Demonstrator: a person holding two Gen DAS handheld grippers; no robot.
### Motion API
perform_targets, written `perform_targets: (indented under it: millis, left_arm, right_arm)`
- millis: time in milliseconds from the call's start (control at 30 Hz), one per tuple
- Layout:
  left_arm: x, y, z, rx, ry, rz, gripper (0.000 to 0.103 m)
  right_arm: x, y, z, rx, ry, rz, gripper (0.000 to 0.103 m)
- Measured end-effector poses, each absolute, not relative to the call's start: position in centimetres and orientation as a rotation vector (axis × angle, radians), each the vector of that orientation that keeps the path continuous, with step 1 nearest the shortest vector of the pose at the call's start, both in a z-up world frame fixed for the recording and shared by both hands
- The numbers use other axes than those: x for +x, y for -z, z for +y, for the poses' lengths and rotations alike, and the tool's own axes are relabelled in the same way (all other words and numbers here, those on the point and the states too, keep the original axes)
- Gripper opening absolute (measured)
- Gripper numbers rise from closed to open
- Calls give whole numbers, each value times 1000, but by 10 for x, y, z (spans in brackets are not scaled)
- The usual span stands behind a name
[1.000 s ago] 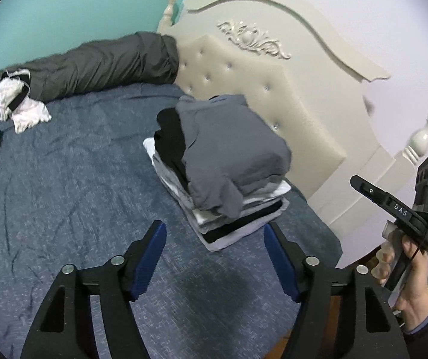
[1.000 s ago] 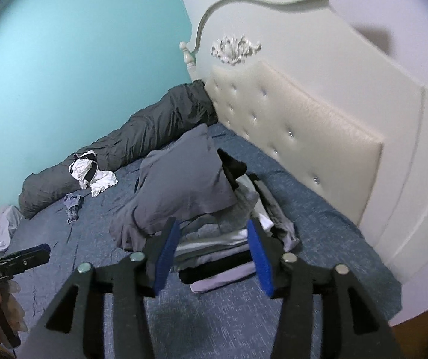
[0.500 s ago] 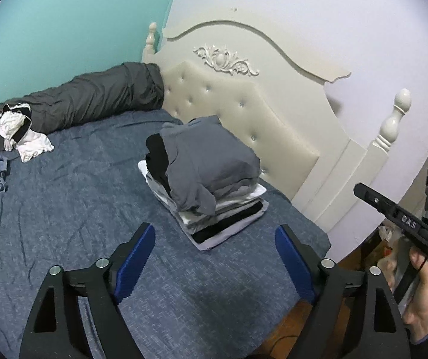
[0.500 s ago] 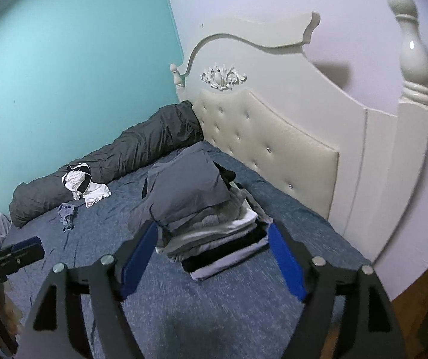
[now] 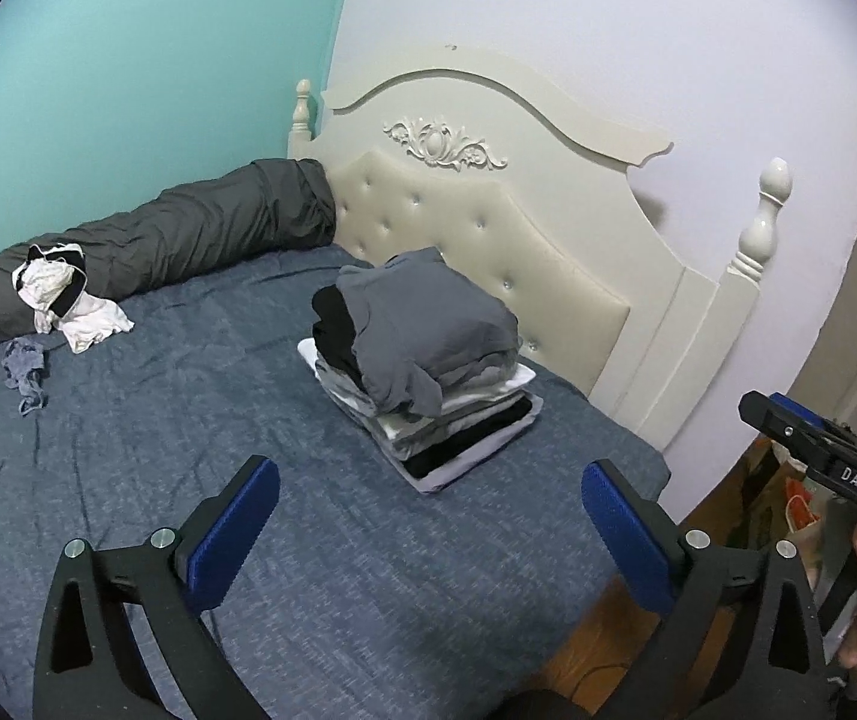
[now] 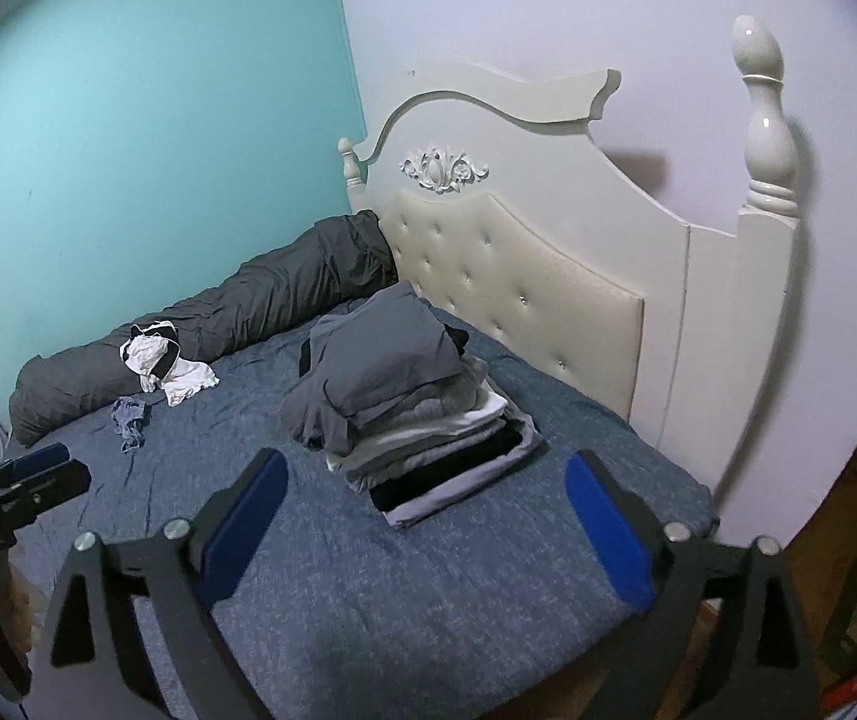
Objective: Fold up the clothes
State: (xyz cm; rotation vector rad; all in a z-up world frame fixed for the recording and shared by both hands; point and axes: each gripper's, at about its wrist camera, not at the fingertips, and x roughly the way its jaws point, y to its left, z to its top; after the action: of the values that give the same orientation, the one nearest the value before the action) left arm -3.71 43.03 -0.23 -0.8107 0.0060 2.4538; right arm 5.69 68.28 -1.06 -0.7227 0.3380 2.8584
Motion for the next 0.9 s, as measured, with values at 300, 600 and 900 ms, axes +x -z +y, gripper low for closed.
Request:
perform_targets:
  millis: [300, 600, 900]
  left_arm:
    - [-9, 4, 420, -793, -2459, 41, 103]
    - [14, -3, 415, -742, -2468, 68, 103]
    - [31, -7, 405, -704, -2491, 83, 103]
  right_arm:
    - [84, 5, 664, -696, -2837, 323, 100]
    - [105, 5, 652, -694, -2840, 333, 101]
    - [122, 9, 640, -690, -2858, 321, 101]
